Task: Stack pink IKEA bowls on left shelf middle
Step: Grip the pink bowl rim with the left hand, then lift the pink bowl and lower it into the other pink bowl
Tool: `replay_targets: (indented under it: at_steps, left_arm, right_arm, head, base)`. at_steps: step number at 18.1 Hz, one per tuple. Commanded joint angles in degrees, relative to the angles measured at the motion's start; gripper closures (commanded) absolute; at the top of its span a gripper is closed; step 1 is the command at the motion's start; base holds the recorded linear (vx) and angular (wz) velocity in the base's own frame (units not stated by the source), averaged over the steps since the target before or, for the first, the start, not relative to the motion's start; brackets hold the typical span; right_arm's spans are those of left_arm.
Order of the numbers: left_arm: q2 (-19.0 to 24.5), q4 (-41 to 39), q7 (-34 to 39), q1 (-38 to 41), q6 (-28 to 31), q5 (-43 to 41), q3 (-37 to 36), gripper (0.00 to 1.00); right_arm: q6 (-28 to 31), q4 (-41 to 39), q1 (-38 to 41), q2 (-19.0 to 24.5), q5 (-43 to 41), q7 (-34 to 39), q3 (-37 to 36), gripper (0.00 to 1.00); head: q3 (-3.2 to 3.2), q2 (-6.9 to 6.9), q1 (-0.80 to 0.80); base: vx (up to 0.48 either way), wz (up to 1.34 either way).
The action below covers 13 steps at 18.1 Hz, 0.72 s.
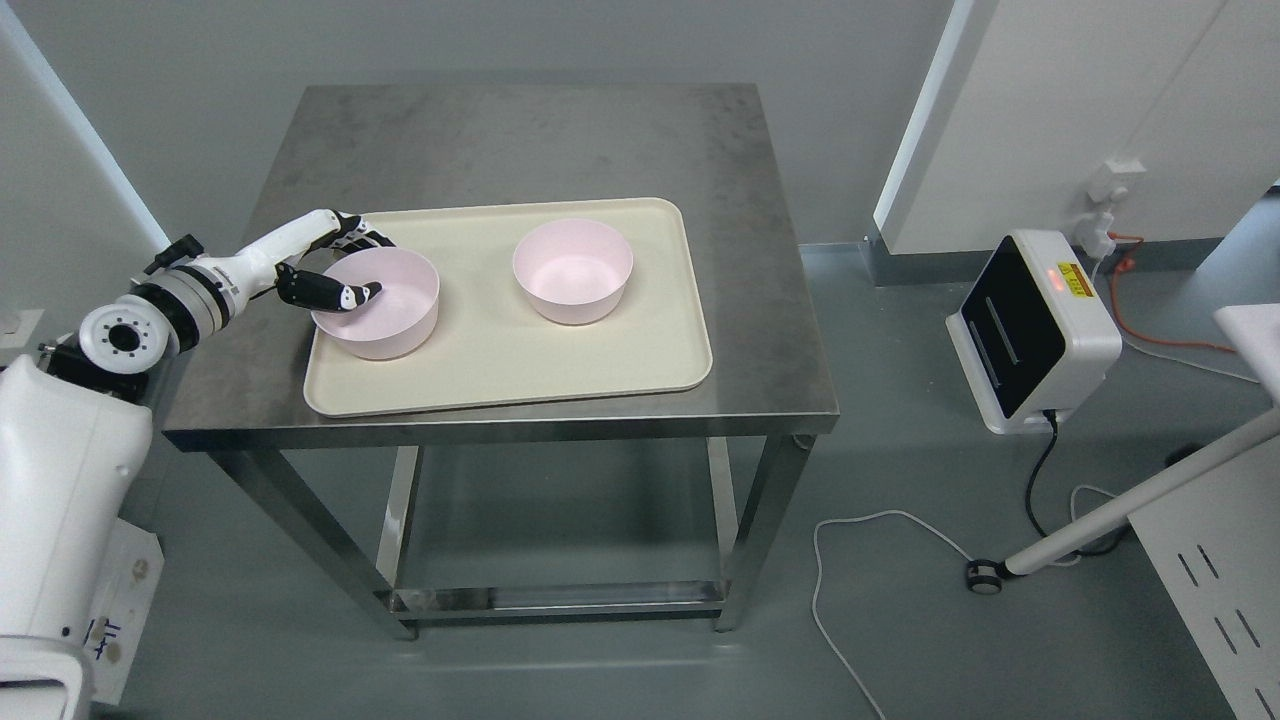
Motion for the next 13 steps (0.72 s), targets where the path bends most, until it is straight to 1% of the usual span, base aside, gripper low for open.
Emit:
replay_targets:
  at_steps: [1, 4, 5, 8, 10, 13]
  left_arm:
    - [-1.4, 1.2, -0.1, -0.9, -4.5, -0.6, -1.1, 0.89]
    - [-2.2, 1.1, -0.2, -1.0, -5.1, -0.6, -1.0, 0.98]
    - [-2.5, 1.1, -0.3, -1.1, -5.2, -0.6, -0.8, 0.99]
    - [-3.2, 0.9, -0.3, -2.4, -5.3, -0.5, 0.0, 1.00]
    - [-4.1, 0.5, -0.8, -3.9, -5.2, 0.0, 1.7, 1.00]
    - [-5.7, -2.7, -3.8, -7.4, -4.3, 0.2, 4.9, 1.00]
  right_arm:
    - [0.0, 0.0, 0.0, -1.0, 0.4, -0.1, -0.6, 0.00]
    - [0.0, 0.0, 0.0, -1.0, 0.4, 0.0, -0.5, 0.00]
    - [0.0, 0.0, 0.0, -1.0, 0.4, -0.1, -0.5, 0.00]
    - [0.0, 0.0, 0.0, -1.0, 0.4, -0.1, -0.5, 0.00]
    - [0.0, 0.0, 0.0, -1.0, 0.4, -0.1, -0.5, 0.00]
    - [0.0, 0.0, 0.0, -1.0, 0.4, -0.1, -0.5, 0.00]
  head:
    - [0.00, 0.00, 0.00]
    - [0.00, 0.00, 0.00]
    - [0.00, 0.00, 0.00]
    - [0.00, 0.00, 0.00]
    - [0.00, 0.00, 0.00]
    - [0.00, 0.00, 0.00]
  base:
    - [0.000, 0.00]
    - [0.001, -0.01]
    - [0.010, -0.01]
    - [0.021, 0.00]
    - [0.040, 0.01]
    - [0.037, 0.00]
